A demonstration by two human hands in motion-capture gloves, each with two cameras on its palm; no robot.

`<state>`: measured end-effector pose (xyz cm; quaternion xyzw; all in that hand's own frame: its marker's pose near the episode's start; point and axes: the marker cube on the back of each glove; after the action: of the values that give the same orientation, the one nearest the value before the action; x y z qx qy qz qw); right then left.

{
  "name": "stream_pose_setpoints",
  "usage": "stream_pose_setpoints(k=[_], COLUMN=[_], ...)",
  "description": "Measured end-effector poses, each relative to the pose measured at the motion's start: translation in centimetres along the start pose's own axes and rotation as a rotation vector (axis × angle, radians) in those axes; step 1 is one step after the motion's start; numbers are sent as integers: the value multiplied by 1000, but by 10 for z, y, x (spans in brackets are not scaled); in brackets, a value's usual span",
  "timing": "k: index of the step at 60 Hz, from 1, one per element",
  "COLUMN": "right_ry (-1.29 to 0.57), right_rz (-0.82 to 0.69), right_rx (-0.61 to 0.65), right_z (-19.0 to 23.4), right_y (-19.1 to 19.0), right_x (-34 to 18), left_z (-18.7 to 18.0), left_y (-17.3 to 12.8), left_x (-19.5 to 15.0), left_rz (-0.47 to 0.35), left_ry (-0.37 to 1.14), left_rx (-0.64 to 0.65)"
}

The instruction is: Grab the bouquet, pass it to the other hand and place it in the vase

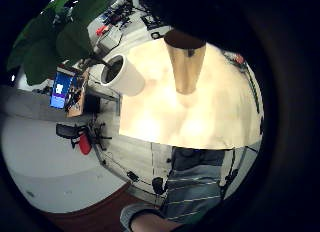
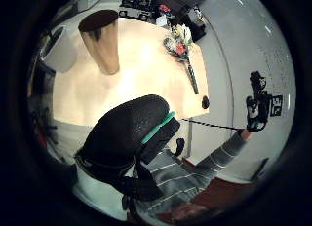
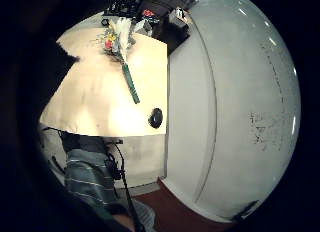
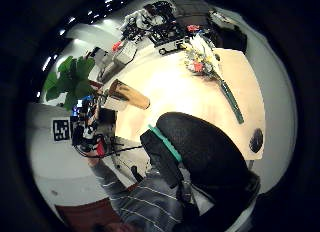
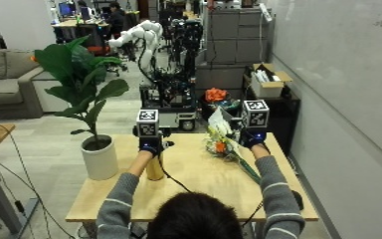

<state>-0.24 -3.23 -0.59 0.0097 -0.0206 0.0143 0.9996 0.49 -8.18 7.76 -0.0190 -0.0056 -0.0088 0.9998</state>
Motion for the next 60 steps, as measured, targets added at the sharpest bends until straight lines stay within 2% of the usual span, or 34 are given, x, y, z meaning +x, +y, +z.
stream_pose_setpoints(k=[13, 17, 22, 26, 32, 37, 44, 52, 60], right_ry=[-2, 18, 27, 15, -9, -32, -43, -80, -86], right_rz=[-2, 3, -4, 5, 40, 84, 168, 248, 329], right_rx=[5, -14, -16, -22, -30, -22, 4, -3, -9], right_z=[4, 4, 12, 10, 12, 12, 11, 21, 50], right_y=[-7, -5, -21, -20, -31, -40, -54, -70, -92], right_x=[-16, -23, -27, -32, -33, -30, -17, 9, 45], left_z=[4, -13, 4, 7, 0, -23, -1, 12, 30], left_y=[-13, 9, -13, -17, -3, 32, 8, 8, 8], left_x=[23, 34, 39, 46, 55, 65, 71, 79, 86], left_rz=[49, 64, 69, 92, 122, 133, 169, 206, 273], left_ry=[63, 68, 73, 93, 97, 94, 99, 100, 112], left_rx=[8, 3, 3, 30, 55, 78, 104, 100, 113])
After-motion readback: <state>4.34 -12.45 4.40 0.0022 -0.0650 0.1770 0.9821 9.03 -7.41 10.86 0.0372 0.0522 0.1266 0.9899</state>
